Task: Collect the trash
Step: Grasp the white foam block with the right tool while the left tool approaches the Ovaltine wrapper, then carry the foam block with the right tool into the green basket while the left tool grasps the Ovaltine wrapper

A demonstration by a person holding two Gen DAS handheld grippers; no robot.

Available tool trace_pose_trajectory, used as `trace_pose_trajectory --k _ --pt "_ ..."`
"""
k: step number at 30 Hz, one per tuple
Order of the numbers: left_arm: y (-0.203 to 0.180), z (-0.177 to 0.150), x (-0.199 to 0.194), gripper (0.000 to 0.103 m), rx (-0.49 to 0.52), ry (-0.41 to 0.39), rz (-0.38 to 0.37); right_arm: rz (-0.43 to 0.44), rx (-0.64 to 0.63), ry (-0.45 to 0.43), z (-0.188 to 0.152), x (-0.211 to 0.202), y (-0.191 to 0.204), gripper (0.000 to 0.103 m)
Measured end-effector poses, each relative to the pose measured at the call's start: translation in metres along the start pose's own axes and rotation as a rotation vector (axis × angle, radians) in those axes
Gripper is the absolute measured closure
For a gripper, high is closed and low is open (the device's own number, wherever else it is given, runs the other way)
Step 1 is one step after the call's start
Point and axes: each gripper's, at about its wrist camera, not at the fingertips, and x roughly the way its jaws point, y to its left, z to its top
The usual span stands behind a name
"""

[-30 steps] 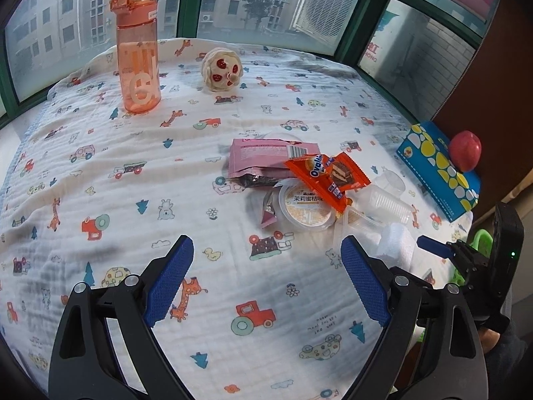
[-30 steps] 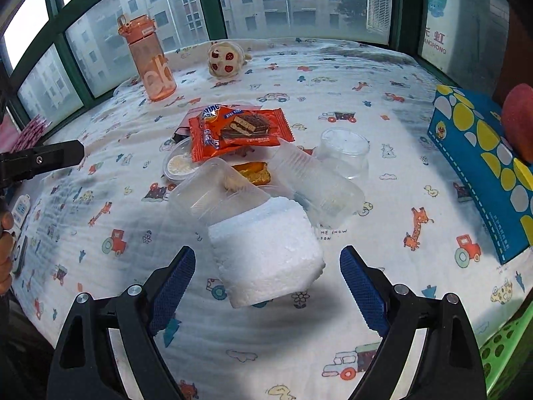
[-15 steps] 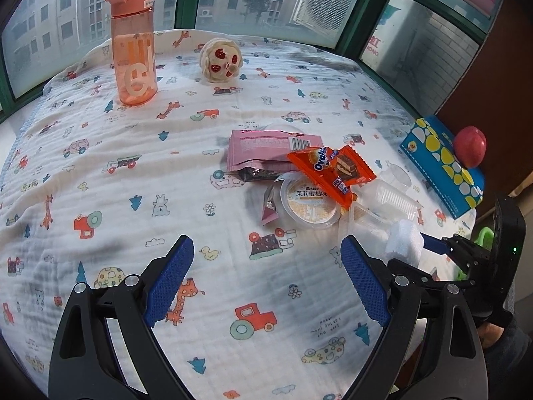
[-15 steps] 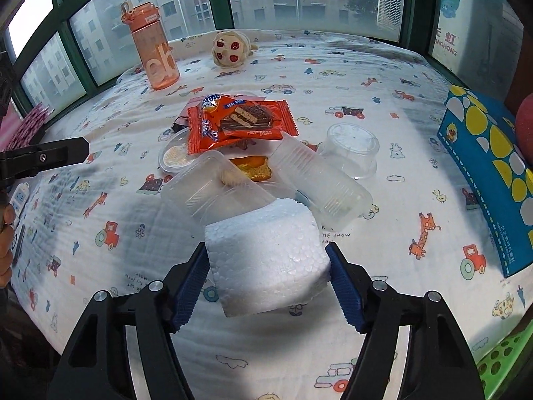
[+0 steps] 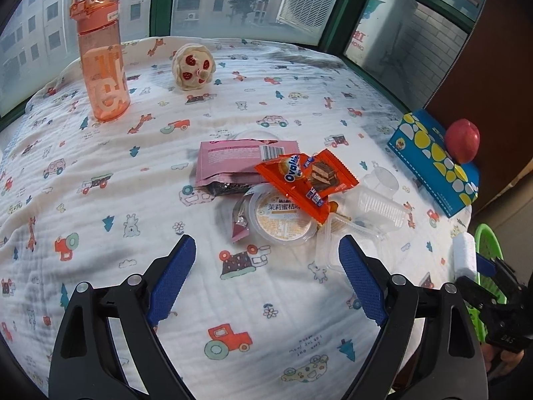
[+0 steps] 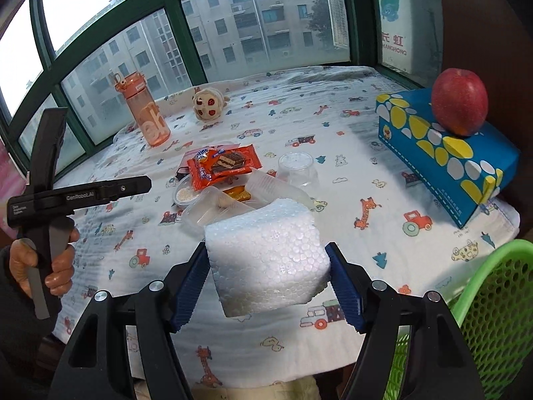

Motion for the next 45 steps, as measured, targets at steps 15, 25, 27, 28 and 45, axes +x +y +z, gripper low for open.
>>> trace_pose_trajectory --k 15,25,27,28,45 --pt "-0.010 0.047 0.074 0.029 -0.043 0.063 0.020 -0.055 0.134 -0.052 -0.032 -0.044 -0.024 0.035" --pt "0.003 0.046 0.092 0.063 -0.148 0.084 -0.027 -0.088 0.189 -0.059 -0.044 -0.058 -0.044 0.035" --pt "0.001 0.047 0.090 0.065 -0.138 0.071 -0.027 -0.094 0.195 -0.058 -0.047 -0.060 -0.045 0.035" --pt "0.000 0.047 0.089 0.069 -0.133 0.064 -0.028 -0.095 0.198 -0.060 -0.047 -0.060 -0.046 0.035" --pt "-0.032 0.034 0.031 0.095 -0.054 -0.017 -0.141 -0.173 0.252 -0.135 -0.063 -0.097 -0.071 0.035"
